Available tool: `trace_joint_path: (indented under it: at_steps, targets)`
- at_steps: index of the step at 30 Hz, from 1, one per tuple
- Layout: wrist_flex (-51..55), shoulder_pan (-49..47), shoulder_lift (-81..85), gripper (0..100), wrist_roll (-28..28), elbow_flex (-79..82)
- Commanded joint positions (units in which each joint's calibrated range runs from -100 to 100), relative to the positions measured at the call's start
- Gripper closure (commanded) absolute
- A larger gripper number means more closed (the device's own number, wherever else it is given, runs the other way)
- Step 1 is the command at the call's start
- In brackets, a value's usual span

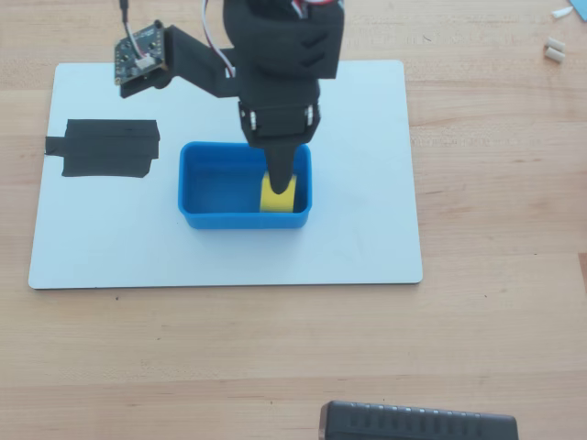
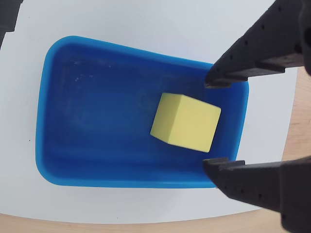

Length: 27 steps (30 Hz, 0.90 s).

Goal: Pick up yellow cube and drop it in the blue rectangular bin

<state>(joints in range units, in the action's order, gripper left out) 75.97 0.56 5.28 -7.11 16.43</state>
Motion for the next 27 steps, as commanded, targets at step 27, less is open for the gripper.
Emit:
trace_joint_path:
  at_steps: [27]
  targets:
    - [-8.1, -4.4, 67.0, 100, 2.2, 49.8]
